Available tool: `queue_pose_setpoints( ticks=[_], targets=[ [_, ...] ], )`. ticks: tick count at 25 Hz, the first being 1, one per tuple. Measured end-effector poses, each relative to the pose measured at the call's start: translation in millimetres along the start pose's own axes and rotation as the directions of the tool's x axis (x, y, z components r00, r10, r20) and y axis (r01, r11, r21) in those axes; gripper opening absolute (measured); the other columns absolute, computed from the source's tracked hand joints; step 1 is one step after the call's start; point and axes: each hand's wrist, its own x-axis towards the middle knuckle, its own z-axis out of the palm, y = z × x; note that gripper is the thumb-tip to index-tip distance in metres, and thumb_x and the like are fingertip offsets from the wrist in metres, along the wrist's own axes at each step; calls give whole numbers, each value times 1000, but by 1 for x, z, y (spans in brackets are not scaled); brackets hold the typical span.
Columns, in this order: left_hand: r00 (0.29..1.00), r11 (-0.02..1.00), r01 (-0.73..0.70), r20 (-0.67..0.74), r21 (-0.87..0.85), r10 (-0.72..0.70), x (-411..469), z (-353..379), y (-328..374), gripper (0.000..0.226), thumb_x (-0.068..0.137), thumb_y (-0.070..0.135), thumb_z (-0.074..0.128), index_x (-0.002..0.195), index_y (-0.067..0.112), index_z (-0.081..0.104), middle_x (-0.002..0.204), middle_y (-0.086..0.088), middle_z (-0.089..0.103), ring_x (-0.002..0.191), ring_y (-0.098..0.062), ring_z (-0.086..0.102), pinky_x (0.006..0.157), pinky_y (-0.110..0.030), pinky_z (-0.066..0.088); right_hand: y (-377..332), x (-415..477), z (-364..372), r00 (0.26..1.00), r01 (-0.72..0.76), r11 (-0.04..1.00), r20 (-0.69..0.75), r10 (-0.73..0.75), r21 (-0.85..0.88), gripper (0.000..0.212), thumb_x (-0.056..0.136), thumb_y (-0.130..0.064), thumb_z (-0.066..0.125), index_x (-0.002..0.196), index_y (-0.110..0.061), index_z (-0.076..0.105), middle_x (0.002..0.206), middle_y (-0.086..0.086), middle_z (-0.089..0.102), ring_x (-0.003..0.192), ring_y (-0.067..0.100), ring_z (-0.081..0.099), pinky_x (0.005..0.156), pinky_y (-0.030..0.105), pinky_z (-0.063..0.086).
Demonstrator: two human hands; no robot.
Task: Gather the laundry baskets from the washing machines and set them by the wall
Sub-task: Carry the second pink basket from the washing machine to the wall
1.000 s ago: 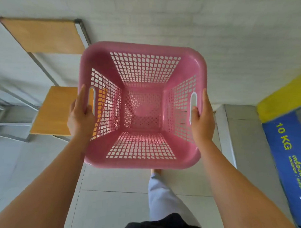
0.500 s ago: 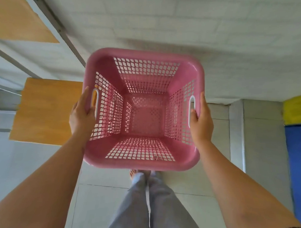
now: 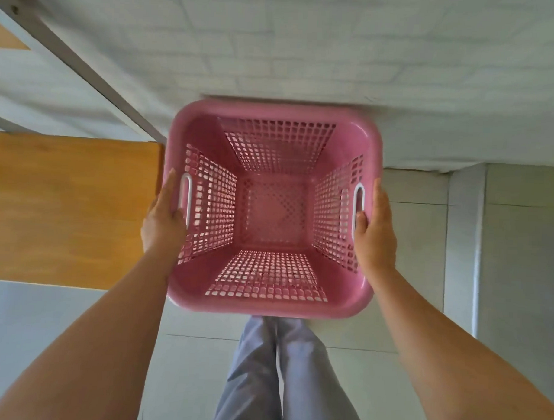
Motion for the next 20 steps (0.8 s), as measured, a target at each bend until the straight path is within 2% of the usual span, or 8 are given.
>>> queue_pose_setpoints(
  ticks=[2,3,5,7,9,12,16,20],
  targets=[
    [995,998,55,87,11,-56,5,10,-3,72,90,7,43,145,51,26,131,-8,59,84,-30,61,58,-31,49,3,0,12,991,5,990,135,14,-138,70,100,-24,41,154,-29,-2,162,13,10,126,37,53,84,52,56],
    [987,997,57,149,43,-63,7,15,-4,69,91,12,45,146,48,26,140,-6,53,99,-33,62,70,-38,54,5,-4,19,980,24,971,197,23,-237,72,99,-26,42,154,-24,-3,162,16,7,131,39,47,88,55,53],
    [960,993,27,276,117,-58,3,20,-3,65,94,27,49,150,41,19,159,2,25,132,-33,46,98,-48,47,5,-16,26,968,47,918,246,56,-393,72,99,-31,42,155,-18,-1,162,18,3,142,37,32,100,58,44],
    [938,992,12,342,128,-55,-8,21,-1,65,96,37,47,153,36,15,163,4,8,140,-33,35,105,-49,38,1,-29,22,968,29,892,236,88,-451,70,100,-34,40,155,-20,-1,163,16,4,147,32,20,111,58,32],
    [928,989,-13,371,144,-42,-22,20,3,64,97,42,43,153,33,13,163,0,6,145,-33,27,111,-51,32,-3,-40,12,966,69,876,252,61,-478,68,100,-35,38,155,-21,1,163,14,8,148,30,18,114,56,26],
    [928,982,-82,372,170,13,-48,12,14,63,98,44,39,154,29,13,163,-6,7,149,-31,13,118,-52,22,-12,-55,-7,957,141,869,289,2,-474,64,100,-36,37,155,-19,6,162,12,13,147,31,20,115,54,26],
    [939,980,-137,333,145,82,-86,-13,34,60,98,44,37,152,26,19,162,-5,14,148,-29,18,115,-53,28,-24,-81,-42,961,161,887,274,-41,-432,63,100,-34,39,154,-13,13,160,13,20,145,33,26,114,51,30],
    [945,951,-233,279,205,171,-119,-42,45,57,99,39,39,151,21,25,160,-6,24,146,-29,23,117,-49,24,-30,-115,-77,967,161,904,245,-65,-397,63,100,-34,39,154,-11,15,159,15,24,144,31,28,116,46,30]
  ],
)
